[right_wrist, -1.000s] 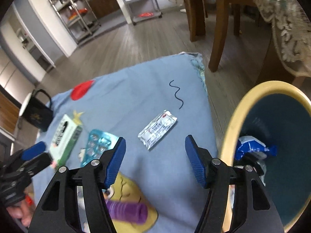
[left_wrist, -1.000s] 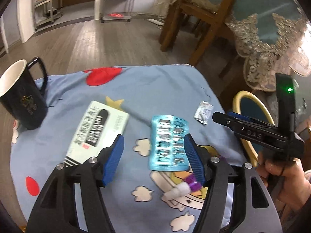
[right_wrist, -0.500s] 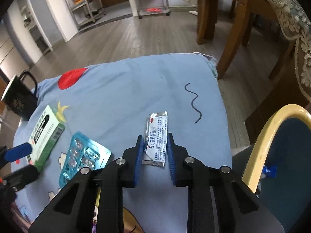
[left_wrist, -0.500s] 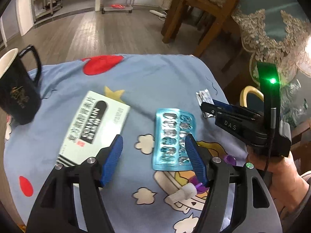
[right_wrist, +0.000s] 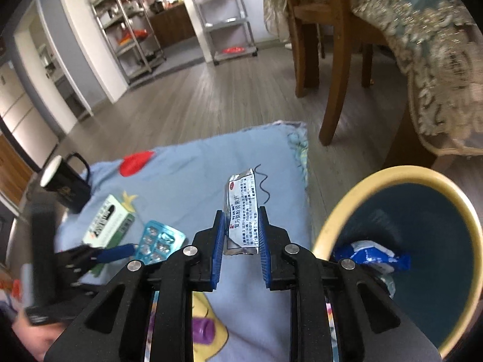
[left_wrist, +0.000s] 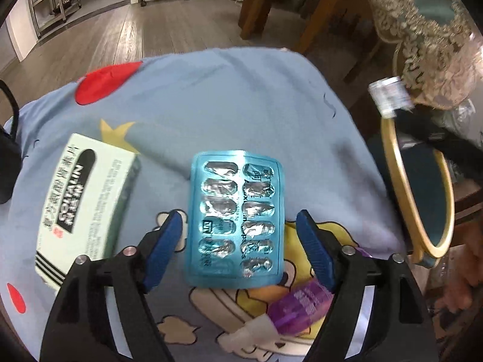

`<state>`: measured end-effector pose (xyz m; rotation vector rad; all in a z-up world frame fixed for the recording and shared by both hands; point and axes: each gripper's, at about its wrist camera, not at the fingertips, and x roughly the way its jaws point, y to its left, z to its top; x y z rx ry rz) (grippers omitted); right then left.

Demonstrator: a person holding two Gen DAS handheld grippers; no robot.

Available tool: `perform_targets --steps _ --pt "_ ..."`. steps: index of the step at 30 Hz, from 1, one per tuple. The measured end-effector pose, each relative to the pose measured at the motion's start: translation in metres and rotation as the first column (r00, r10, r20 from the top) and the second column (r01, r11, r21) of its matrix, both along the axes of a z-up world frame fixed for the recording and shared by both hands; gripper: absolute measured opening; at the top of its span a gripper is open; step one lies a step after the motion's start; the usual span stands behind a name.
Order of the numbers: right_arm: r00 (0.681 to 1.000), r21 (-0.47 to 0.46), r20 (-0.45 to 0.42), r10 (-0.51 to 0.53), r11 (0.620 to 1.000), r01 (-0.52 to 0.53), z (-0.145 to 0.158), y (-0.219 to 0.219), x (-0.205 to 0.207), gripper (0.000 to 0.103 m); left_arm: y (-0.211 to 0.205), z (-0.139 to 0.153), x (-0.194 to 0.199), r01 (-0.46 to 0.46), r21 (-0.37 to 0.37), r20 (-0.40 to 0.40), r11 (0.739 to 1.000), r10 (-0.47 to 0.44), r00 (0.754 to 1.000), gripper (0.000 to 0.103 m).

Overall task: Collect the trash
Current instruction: 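Grasp the foil packet with the right gripper while the left grasps the teal blister, then carry the foil packet and teal blister over the bin and open both grippers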

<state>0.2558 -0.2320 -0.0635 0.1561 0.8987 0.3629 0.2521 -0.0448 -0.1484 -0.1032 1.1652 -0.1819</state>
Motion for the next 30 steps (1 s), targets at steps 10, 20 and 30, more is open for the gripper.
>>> perform_targets --steps 10,20,30 --pt "0.996 0.029 0.082 -0.027 0.999 0.025 0.038 -0.033 -0.047 0.023 -0.025 -0.008 0.001 0.038 0.153 0.045 0.988 -0.045 0.998 0.067" --pt "0.993 0.038 0.097 -0.07 0.997 0.066 0.048 -0.058 -0.071 0.023 -0.011 0.017 -0.01 -0.004 0.123 0.097 0.992 -0.008 0.995 0.067" --pt "0.987 0.026 0.106 -0.12 0.993 0.118 0.05 -0.087 -0.093 0.023 0.008 0.093 -0.029 -0.077 -0.001 0.261 0.997 0.075 0.962 0.067"
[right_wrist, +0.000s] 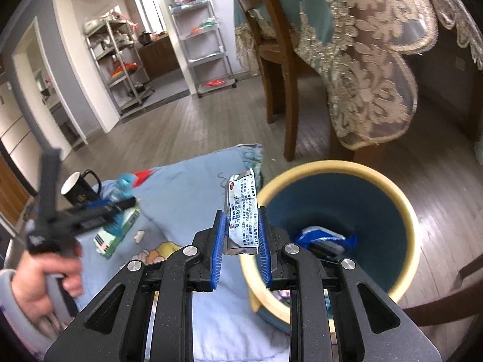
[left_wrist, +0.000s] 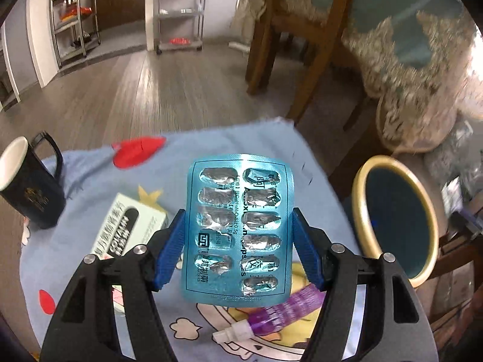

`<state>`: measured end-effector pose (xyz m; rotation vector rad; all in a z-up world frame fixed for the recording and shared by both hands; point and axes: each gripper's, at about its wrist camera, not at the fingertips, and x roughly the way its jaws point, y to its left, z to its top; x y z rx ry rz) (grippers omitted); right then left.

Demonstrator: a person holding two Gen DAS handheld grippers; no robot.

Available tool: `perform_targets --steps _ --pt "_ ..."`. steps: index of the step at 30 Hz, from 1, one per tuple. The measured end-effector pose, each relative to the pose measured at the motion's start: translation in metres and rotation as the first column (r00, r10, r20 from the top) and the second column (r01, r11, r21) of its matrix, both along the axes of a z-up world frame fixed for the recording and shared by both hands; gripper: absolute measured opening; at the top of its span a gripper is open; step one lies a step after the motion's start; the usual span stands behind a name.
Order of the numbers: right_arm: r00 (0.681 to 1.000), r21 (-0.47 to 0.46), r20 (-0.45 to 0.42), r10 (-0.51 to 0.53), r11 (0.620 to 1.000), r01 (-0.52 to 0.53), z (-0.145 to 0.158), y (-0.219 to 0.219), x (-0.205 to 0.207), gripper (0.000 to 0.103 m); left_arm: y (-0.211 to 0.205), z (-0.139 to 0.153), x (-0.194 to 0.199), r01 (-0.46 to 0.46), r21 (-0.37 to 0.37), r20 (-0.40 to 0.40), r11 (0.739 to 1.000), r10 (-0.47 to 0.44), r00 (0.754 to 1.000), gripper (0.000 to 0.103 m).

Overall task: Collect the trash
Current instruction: 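Carry the foil packet and teal blister over the bin and open both grippers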

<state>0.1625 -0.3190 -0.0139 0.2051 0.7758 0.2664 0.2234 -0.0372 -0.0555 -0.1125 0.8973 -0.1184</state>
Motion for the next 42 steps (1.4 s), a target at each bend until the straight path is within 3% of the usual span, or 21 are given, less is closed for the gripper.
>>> perform_targets --steps 6,14,19,30,31,37,42 --pt "0.999 0.003 -0.003 -0.039 0.999 0.039 -0.002 -0.021 -0.012 0.023 -0.007 0.041 -0.012 0.034 -0.078 0.069 0.996 -0.028 0.997 0.067" --pt "0.996 0.01 0.005 -0.092 0.996 0.092 -0.001 -0.043 -0.025 0.023 -0.048 0.06 -0.022 0.139 -0.188 0.09 0.972 -0.124 0.988 0.067" --pt "0.993 -0.003 -0.013 -0.12 0.993 0.12 -0.006 -0.055 -0.028 0.023 -0.088 0.056 -0.022 0.205 -0.183 0.086 0.961 -0.192 0.978 0.067" --pt "0.969 -0.042 -0.178 -0.169 0.985 0.165 -0.049 -0.063 -0.006 0.023 -0.134 0.044 -0.019 0.268 -0.192 0.054 0.944 -0.263 0.963 0.067" --pt "0.967 -0.042 -0.187 -0.175 0.984 0.171 -0.052 -0.064 -0.005 0.027 -0.137 0.042 -0.019 0.272 -0.191 0.051 0.943 -0.268 0.962 0.067" --pt "0.964 -0.012 -0.144 -0.221 0.975 0.222 -0.043 -0.073 -0.009 0.043 -0.153 0.03 -0.012 0.289 -0.198 0.024 0.937 -0.29 0.957 0.067" --pt "0.955 0.026 -0.073 -0.288 0.956 0.291 -0.027 -0.088 -0.018 0.047 -0.171 0.02 -0.008 0.309 -0.204 0.004 0.929 -0.315 0.949 0.067"
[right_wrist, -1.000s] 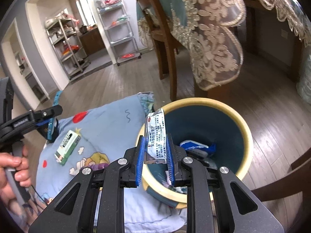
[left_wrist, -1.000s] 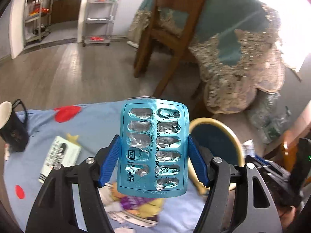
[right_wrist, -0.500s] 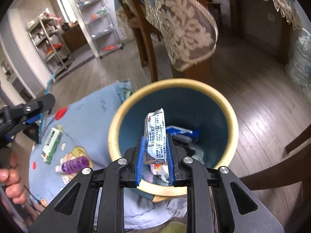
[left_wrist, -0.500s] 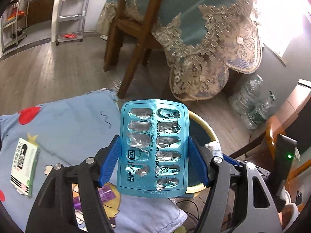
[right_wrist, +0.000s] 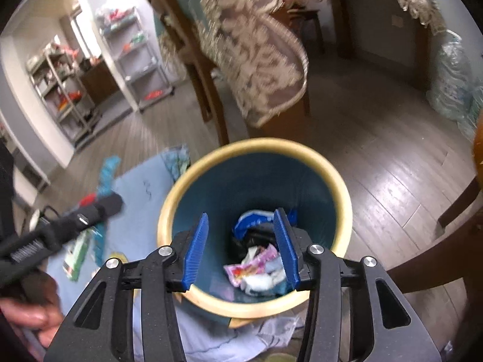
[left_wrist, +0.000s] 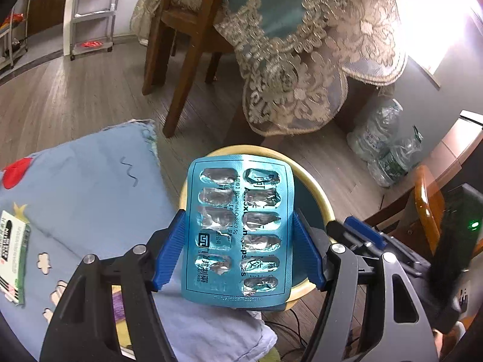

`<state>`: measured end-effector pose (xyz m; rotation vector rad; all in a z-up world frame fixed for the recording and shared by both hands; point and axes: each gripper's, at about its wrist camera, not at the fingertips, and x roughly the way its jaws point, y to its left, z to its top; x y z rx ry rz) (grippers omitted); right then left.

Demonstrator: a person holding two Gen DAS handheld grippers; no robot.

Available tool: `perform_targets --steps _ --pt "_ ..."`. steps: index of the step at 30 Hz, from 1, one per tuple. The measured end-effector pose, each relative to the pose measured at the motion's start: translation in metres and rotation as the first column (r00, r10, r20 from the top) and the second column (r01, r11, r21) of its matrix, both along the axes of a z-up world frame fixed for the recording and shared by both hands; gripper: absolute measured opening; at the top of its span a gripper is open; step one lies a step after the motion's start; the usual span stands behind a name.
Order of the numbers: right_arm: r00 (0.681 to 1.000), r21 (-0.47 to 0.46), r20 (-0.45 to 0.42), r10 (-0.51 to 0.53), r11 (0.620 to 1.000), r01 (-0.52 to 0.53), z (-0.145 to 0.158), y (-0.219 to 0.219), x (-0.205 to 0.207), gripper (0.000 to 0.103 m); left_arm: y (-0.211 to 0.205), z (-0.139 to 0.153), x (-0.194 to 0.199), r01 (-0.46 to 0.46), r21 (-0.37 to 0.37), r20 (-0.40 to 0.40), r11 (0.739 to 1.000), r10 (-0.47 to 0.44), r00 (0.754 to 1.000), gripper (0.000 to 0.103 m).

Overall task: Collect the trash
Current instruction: 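Carry the foil packet and teal blister over the bin and open both grippers, then move both open grippers back to the COLTALIN box and purple bottle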

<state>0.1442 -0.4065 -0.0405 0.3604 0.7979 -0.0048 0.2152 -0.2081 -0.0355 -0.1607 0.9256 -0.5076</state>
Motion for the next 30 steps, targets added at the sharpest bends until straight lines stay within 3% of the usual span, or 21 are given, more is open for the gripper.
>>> perform_targets --steps 6,10,13,16,18,22,30 --pt "0.994 0.036 0.082 -0.071 0.997 0.068 0.017 -0.017 -0.009 0.048 -0.025 -0.013 0.004 0.037 0.003 -0.024 0.999 -0.037 0.999 0.067" --pt "0.98 0.061 0.158 -0.121 0.992 0.113 0.039 -0.031 -0.021 0.061 -0.039 -0.022 0.009 0.058 -0.011 -0.043 0.998 -0.059 0.997 0.067" --pt "0.975 0.059 0.185 -0.123 0.992 0.114 0.048 -0.035 -0.024 0.062 -0.047 -0.028 0.012 0.072 -0.027 -0.058 0.997 -0.073 0.996 0.068" --pt "0.975 0.067 0.182 -0.125 0.991 0.114 0.046 -0.037 -0.023 0.062 -0.052 -0.034 0.014 0.078 -0.038 -0.071 0.996 -0.08 0.994 0.069" --pt "0.977 0.075 0.173 -0.126 0.991 0.115 0.043 -0.038 -0.022 0.062 -0.053 -0.036 0.013 0.083 -0.033 -0.07 0.996 -0.085 0.994 0.079" --pt "0.978 0.084 0.169 -0.125 0.99 0.112 0.04 -0.035 -0.023 0.063 -0.047 -0.03 0.011 0.083 -0.024 -0.038 0.996 -0.084 0.996 0.087" --pt "0.983 0.069 0.157 -0.093 0.994 0.083 0.034 -0.022 -0.018 0.069 -0.014 -0.02 0.007 0.037 -0.009 -0.015 0.999 -0.037 0.999 0.088"
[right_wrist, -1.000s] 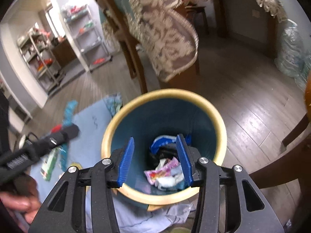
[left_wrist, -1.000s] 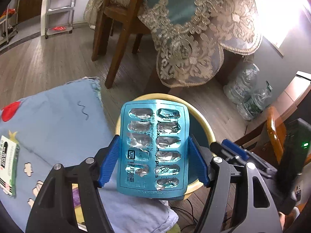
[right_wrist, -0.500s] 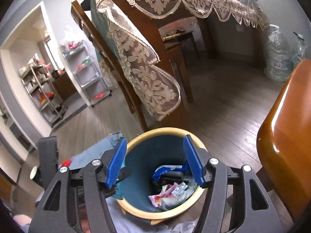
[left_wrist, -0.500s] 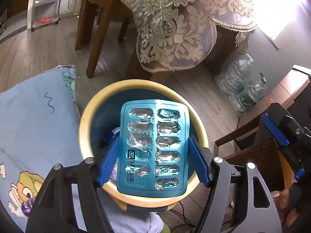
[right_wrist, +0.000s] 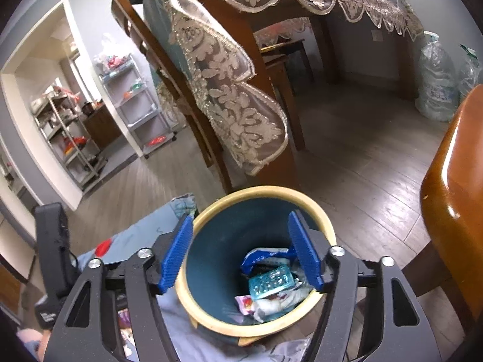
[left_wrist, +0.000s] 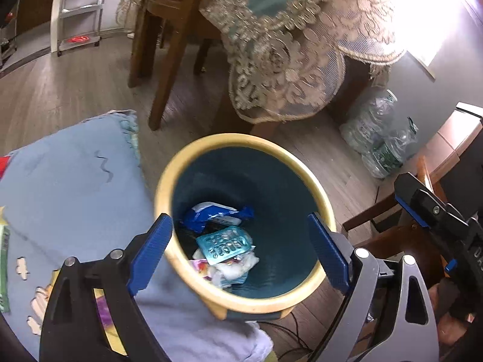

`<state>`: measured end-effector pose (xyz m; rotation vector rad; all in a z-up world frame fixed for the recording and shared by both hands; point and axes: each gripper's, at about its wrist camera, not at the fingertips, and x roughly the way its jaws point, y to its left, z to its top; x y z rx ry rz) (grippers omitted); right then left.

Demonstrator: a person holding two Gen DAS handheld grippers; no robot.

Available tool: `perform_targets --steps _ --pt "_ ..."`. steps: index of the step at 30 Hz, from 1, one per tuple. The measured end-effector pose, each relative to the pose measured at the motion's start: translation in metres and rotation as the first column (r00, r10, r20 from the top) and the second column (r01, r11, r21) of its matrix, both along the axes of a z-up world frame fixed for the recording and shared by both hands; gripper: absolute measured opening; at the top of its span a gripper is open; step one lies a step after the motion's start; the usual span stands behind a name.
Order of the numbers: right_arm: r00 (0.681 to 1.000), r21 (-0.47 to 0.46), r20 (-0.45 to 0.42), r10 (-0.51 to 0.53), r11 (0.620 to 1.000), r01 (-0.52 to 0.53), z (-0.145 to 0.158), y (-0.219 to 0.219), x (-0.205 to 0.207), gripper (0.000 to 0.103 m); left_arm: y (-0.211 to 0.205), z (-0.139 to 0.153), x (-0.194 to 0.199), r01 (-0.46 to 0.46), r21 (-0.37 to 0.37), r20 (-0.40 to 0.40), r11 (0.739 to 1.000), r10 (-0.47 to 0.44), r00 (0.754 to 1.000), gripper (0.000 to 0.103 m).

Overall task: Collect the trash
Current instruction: 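Move both open grippers back to the COLTALIN box and purple bottle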

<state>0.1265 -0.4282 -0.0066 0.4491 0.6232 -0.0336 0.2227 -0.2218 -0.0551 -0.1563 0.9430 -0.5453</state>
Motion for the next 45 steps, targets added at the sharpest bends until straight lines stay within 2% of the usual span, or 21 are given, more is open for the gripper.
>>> perform_targets --steps 14,24,32,38,41,45 --pt "0.995 -0.046 0.0 0.105 0.993 -0.105 0.001 0.044 0.004 0.073 0.105 0.009 -0.012 -0.14 0.038 0.031 0.989 0.139 0.99 0.089" --pt "0.981 -0.078 -0.022 0.191 0.978 -0.192 -0.002 0.076 0.006 0.074 0.175 0.008 -0.021 -0.247 0.051 0.037 0.968 0.245 0.969 0.089" --pt "0.966 -0.088 -0.058 0.251 0.963 -0.256 -0.007 0.102 0.012 0.074 0.212 0.007 -0.03 -0.304 0.078 0.051 0.949 0.301 0.952 0.089" --pt "0.942 -0.074 -0.096 0.321 0.942 -0.328 -0.015 0.132 0.019 0.074 0.25 0.001 -0.033 -0.372 0.125 0.052 0.92 0.369 0.928 0.089" --pt "0.926 -0.056 -0.119 0.357 0.929 -0.365 -0.021 0.148 0.021 0.074 0.273 -0.009 -0.03 -0.411 0.14 0.026 0.901 0.411 0.911 0.089" --pt "0.907 -0.007 -0.154 0.392 0.917 -0.398 -0.032 0.159 0.025 0.074 0.289 -0.028 -0.019 -0.417 0.198 -0.005 0.887 0.426 0.905 0.09"
